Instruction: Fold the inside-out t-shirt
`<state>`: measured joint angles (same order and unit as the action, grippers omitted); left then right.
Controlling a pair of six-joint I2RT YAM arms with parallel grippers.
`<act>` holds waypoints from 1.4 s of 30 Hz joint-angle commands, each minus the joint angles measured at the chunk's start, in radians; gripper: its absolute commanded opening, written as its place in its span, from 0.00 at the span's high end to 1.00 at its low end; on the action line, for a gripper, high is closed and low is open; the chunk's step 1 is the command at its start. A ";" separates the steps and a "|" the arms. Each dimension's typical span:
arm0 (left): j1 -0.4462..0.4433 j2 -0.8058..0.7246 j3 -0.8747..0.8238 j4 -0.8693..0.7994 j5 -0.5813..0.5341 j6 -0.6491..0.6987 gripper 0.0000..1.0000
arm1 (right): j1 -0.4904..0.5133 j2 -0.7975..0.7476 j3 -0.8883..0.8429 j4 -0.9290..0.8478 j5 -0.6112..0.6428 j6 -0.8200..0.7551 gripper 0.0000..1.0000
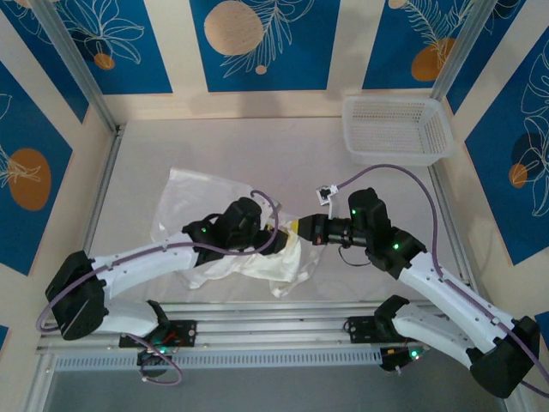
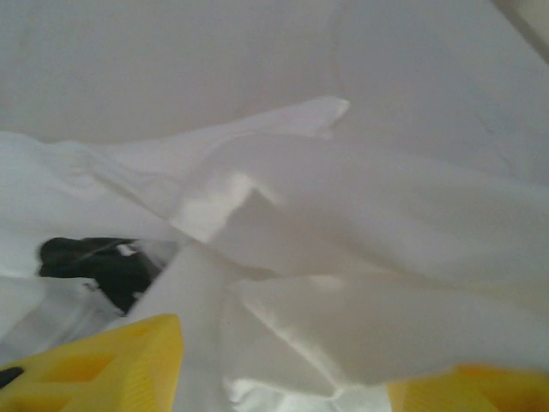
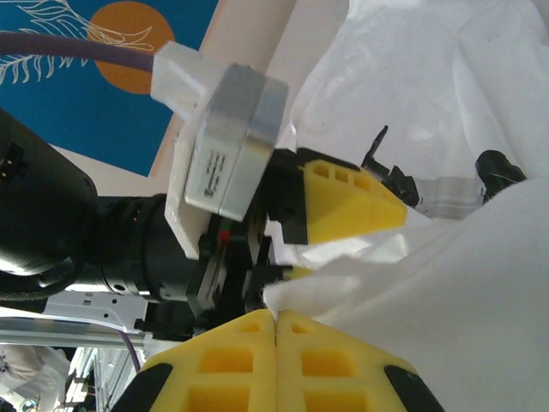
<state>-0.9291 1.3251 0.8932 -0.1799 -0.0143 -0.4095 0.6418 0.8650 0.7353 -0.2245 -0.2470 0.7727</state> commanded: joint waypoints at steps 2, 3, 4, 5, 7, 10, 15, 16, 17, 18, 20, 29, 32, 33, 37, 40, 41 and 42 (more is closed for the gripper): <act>0.041 -0.037 -0.015 0.067 -0.076 -0.059 0.45 | 0.006 -0.023 0.028 -0.038 0.001 -0.032 1.00; 0.047 -0.035 -0.014 0.071 -0.056 -0.060 0.46 | 0.006 -0.022 0.026 -0.039 0.000 -0.033 1.00; 0.050 -0.027 -0.008 0.074 -0.030 -0.055 0.47 | 0.005 -0.023 0.027 -0.039 -0.001 -0.033 1.00; 0.053 -0.014 0.001 0.077 0.000 -0.050 0.48 | 0.006 -0.020 0.027 -0.035 -0.006 -0.033 1.00; 0.054 0.017 0.018 0.100 0.077 -0.037 0.49 | 0.007 -0.015 0.023 -0.021 -0.013 -0.031 1.00; 0.052 0.061 0.023 0.205 0.286 -0.018 0.47 | 0.006 -0.009 0.022 -0.015 -0.018 -0.031 1.00; 0.055 0.070 0.009 0.245 0.340 0.001 0.45 | 0.005 -0.021 0.021 -0.033 -0.012 -0.037 1.00; 0.055 0.070 0.006 0.244 0.362 0.014 0.45 | 0.006 -0.028 0.018 -0.036 -0.009 -0.038 1.00; 0.055 0.073 0.003 0.240 0.393 0.027 0.44 | 0.005 -0.034 0.017 -0.039 -0.005 -0.039 1.00; 0.055 0.077 -0.004 0.240 0.420 0.036 0.44 | 0.004 -0.039 0.016 -0.042 0.001 -0.040 1.00; 0.055 0.085 -0.025 0.219 0.400 0.044 0.43 | 0.000 -0.044 0.017 -0.048 0.004 -0.038 1.00; 0.072 0.190 0.055 0.040 0.044 -0.063 0.52 | 0.005 -0.015 0.035 -0.029 -0.021 -0.032 1.00; 0.088 0.191 0.063 0.048 0.018 -0.093 0.65 | 0.005 -0.017 0.041 -0.047 -0.016 -0.038 1.00; 0.093 0.188 0.057 0.054 0.015 -0.103 0.71 | 0.005 -0.021 0.039 -0.053 -0.013 -0.039 1.00; 0.136 0.145 0.035 0.033 0.055 -0.123 0.95 | 0.003 -0.058 0.013 -0.083 0.022 -0.044 1.00; 0.186 0.066 0.023 -0.021 0.127 -0.108 1.00 | -0.031 -0.093 -0.020 -0.150 0.118 -0.061 1.00; 0.207 0.032 0.026 -0.052 0.160 -0.097 1.00 | -0.054 -0.101 -0.032 -0.190 0.164 -0.073 1.00; 0.226 0.004 0.031 -0.083 0.194 -0.085 1.00 | -0.076 -0.103 -0.043 -0.227 0.210 -0.083 1.00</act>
<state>-0.7521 1.4223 0.9154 -0.1745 0.0998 -0.5140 0.6067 0.7864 0.7238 -0.3382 -0.1581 0.7307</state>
